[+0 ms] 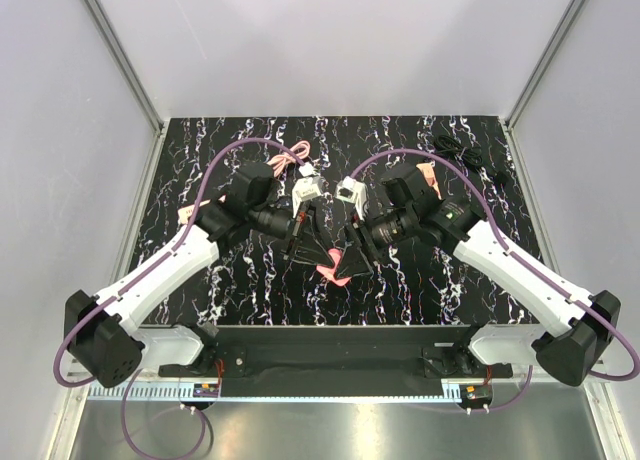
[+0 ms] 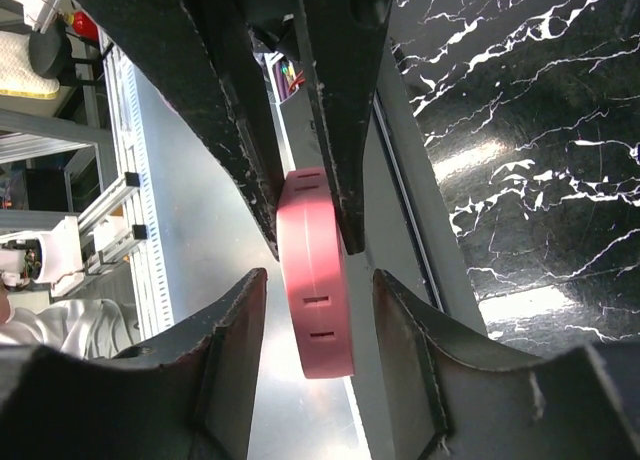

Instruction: Insert the plug

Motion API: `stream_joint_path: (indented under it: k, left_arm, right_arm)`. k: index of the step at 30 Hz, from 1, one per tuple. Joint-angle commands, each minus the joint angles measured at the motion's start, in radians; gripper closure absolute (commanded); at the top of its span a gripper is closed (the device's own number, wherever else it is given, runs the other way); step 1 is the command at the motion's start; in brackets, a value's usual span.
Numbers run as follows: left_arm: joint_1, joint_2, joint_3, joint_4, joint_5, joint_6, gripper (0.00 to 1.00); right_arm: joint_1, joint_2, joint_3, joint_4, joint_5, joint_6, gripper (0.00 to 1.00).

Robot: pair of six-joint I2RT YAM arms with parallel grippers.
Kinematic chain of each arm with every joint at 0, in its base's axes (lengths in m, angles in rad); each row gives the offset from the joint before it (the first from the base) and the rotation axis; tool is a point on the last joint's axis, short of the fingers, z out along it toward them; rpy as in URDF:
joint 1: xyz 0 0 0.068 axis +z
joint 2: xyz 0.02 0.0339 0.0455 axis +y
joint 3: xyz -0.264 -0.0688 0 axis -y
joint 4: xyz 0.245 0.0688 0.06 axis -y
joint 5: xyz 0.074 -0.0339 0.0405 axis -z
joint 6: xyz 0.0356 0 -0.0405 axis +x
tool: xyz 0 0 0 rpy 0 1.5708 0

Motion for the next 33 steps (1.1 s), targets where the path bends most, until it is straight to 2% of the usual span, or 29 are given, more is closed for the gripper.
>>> stream_joint_path:
  k: [1, 6, 13, 21, 22, 24, 25, 26, 28, 29, 30, 31, 33]
  left_arm:
    - [0.003, 0.001, 0.054, 0.014, 0.027, 0.023, 1.00]
    - [0.003, 0.006, 0.061, 0.013, 0.031, 0.016, 1.00]
    - [0.003, 0.009, 0.061, 0.011, 0.030, 0.012, 1.00]
    - [0.001, 0.004, 0.054, 0.008, 0.027, 0.016, 1.00]
    - [0.003, 0.007, 0.054, 0.008, 0.024, 0.015, 1.00]
    - [0.003, 0.009, 0.055, 0.007, 0.022, 0.013, 1.00]
    - [0.003, 0.011, 0.057, 0.008, 0.016, 0.013, 1.00]
    - [0.003, 0.011, 0.058, 0.007, 0.005, 0.009, 1.00]
    - [0.003, 0.014, 0.058, 0.005, -0.030, 0.003, 0.73]
    - [0.003, 0.014, 0.058, 0.004, -0.044, -0.002, 0.55]
    - [0.005, 0.011, 0.055, -0.001, -0.062, -0.007, 0.44]
    - [0.006, 0.008, 0.054, 0.001, -0.096, -0.007, 0.29]
    - [0.018, -0.003, 0.049, 0.001, -0.114, -0.011, 0.07]
  right_arm:
    - [0.011, -0.023, -0.008, 0.061, -0.027, 0.023, 0.49]
    - [0.013, -0.012, -0.015, 0.090, -0.024, 0.049, 0.53]
    - [0.019, -0.020, -0.054, 0.145, -0.031, 0.084, 0.53]
    - [0.026, -0.026, -0.083, 0.162, -0.033, 0.092, 0.57]
    - [0.028, -0.027, -0.083, 0.164, -0.030, 0.093, 0.67]
    - [0.026, -0.029, -0.083, 0.167, -0.027, 0.092, 0.79]
    - [0.028, -0.029, -0.083, 0.168, -0.022, 0.090, 0.92]
    - [0.028, -0.030, -0.084, 0.171, -0.018, 0.089, 0.99]
    - [0.029, -0.038, -0.091, 0.184, 0.004, 0.092, 1.00]
    - [0.029, -0.040, -0.094, 0.191, 0.007, 0.093, 1.00]
    - [0.028, -0.043, -0.097, 0.194, 0.012, 0.096, 1.00]
    - [0.028, -0.047, -0.100, 0.193, 0.041, 0.101, 1.00]
    - [0.026, -0.052, -0.107, 0.182, 0.093, 0.101, 1.00]
